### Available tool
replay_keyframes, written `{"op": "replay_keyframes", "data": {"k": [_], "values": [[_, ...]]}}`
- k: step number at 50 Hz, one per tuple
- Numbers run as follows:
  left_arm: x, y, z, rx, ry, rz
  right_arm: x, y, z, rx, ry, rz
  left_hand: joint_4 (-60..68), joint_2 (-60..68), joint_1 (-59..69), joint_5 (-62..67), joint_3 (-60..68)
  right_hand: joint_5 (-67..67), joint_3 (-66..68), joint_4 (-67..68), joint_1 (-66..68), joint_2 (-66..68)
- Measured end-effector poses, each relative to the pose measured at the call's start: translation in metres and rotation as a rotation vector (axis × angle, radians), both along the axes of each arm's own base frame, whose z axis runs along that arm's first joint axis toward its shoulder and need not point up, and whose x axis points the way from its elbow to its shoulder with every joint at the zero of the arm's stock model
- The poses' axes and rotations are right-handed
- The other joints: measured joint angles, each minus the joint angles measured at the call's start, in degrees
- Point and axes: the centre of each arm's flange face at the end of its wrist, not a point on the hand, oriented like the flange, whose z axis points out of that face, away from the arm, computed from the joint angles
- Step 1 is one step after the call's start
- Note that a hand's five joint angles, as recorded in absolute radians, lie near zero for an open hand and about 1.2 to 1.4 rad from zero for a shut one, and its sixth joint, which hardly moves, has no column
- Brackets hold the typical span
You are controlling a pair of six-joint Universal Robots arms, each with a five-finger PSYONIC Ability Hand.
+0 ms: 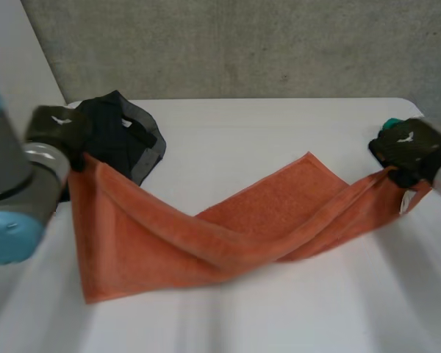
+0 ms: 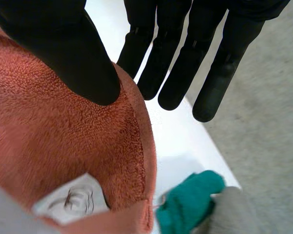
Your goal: Fold the laundry.
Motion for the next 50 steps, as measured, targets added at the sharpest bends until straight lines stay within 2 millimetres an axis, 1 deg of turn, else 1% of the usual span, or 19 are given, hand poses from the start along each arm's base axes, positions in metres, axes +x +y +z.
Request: {"op": "replay_keyframes", "data": {"k": [1,3,4,5,7,10,11,13,17,21,23,25,27,28,30,33,36,39,50], "values": [[-0.007,-0.011,-0.011,0.003,-0.001,-0.01,0.005,-0.004,-0.009,0.006,0.0,-0.014,0.0,0.0,0.0,0.0,0.0,0.0,0.0,0.0,0.0,0.0],[-0.016,-0.024,-0.024,-0.001,0.004,-0.027,0.012,-0.009,-0.018,0.004,-0.005,-0.039,-1.5,-1.4,-0.8,-1.1,-1.4,0.0,0.0,0.0,0.0,0.0],[-0.02,-0.029,-0.028,-0.004,0.008,-0.035,0.015,-0.012,-0.022,-0.001,-0.01,-0.055,-7.2,-8.0,-6.3,-5.8,-7.0,0.0,0.0,0.0,0.0,0.0],[-0.024,-0.034,-0.033,-0.008,0.014,-0.045,0.018,-0.014,-0.025,-0.007,-0.017,-0.072,-7.2,-8.0,-6.3,-5.8,-7.0,0.0,0.0,0.0,0.0,0.0],[-0.031,-0.041,-0.039,-0.016,0.026,-0.062,0.023,-0.018,-0.03,-0.024,-0.036,-0.103,-29.3,-30.2,-31.1,-27.5,-28.5,0.0,0.0,0.0,0.0,0.0],[-0.034,-0.044,-0.041,-0.019,0.031,-0.069,0.025,-0.019,-0.031,-0.03,-0.043,-0.112,-29.3,-30.2,-31.1,-27.5,-28.5,0.0,0.0,0.0,0.0,0.0],[-0.034,-0.044,-0.041,-0.013,0.038,-0.066,0.034,-0.02,-0.033,-0.057,-0.079,-0.138,-56.6,-55.7,-54.2,-53.2,-55.6,0.0,0.0,0.0,0.0,0.0],[-0.031,-0.04,-0.039,-0.005,0.04,-0.059,0.037,-0.019,-0.034,-0.067,-0.096,-0.143,-57.1,-56.2,-54.2,-53.5,-56.2,0.0,0.0,0.0,0.0,0.0],[-0.016,-0.015,-0.025,0.02,0.04,-0.044,0.043,-0.016,-0.035,-0.079,-0.117,-0.139,-57.4,-56.8,-54.2,-53.5,-56.6,0.0,0.0,0.0,0.0,0.0],[-0.002,0.025,-0.016,0.051,0.034,-0.076,0.043,-0.015,-0.036,-0.081,-0.113,-0.133,-56.5,-55.9,-52.9,-52.8,-55.7,0.0,0.0,0.1,0.0,0.0],[0.004,0.051,-0.016,0.08,0.028,-0.114,0.042,-0.015,-0.036,-0.079,-0.105,-0.131,-50.6,-49.9,-46.0,-47.6,-50.1,0.0,0.0,0.1,0.0,0.0],[0.009,0.077,-0.022,0.124,0.021,-0.163,0.041,-0.015,-0.037,-0.075,-0.094,-0.129,-45.0,-44.7,-40.6,-42.3,-44.6,0.0,0.0,0.1,0.0,0.0],[0.012,0.093,-0.028,0.162,0.017,-0.198,0.04,-0.015,-0.038,-0.072,-0.086,-0.127,-42.8,-42.6,-38.7,-40.1,-42.5,0.0,0.0,0.1,0.0,0.0],[0.014,0.108,-0.034,0.205,0.015,-0.229,0.039,-0.015,-0.039,-0.067,-0.079,-0.126,-41.5,-41.3,-37.6,-38.8,-41.2,0.0,0.0,0.1,0.0,0.0],[0.017,0.123,-0.044,0.264,0.015,-0.265,0.038,-0.015,-0.041,-0.062,-0.07,-0.124,-40.6,-40.5,-37.0,-37.8,-40.3,0.0,0.0,0.1,0.0,0.0],[0.022,0.139,-0.058,0.348,0.016,-0.302,0.037,-0.014,-0.044,-0.052,-0.059,-0.119,-41.3,-41.0,-37.5,-38.6,-40.8,0.0,0.0,0.1,0.0,0.0],[0.025,0.146,-0.071,0.404,0.004,-0.324,0.038,-0.012,-0.046,-0.044,-0.052,-0.112,-45.1,-44.3,-41.0,-42.4,-44.0,0.0,0.0,0.1,0.0,0.0],[0.026,0.145,-0.079,0.42,-0.019,-0.334,0.038,-0.011,-0.048,-0.039,-0.048,-0.106,-46.0,-45.0,-41.6,-43.3,-44.9,0.0,0.0,0.1,0.0,0.0],[0.024,0.126,-0.103,0.351,-0.107,-0.343,0.039,-0.007,-0.051,-0.03,-0.036,-0.09,-44.8,-44.6,-41.2,-42.0,-44.2,0.0,0.0,0.1,0.0,0.0]]}}
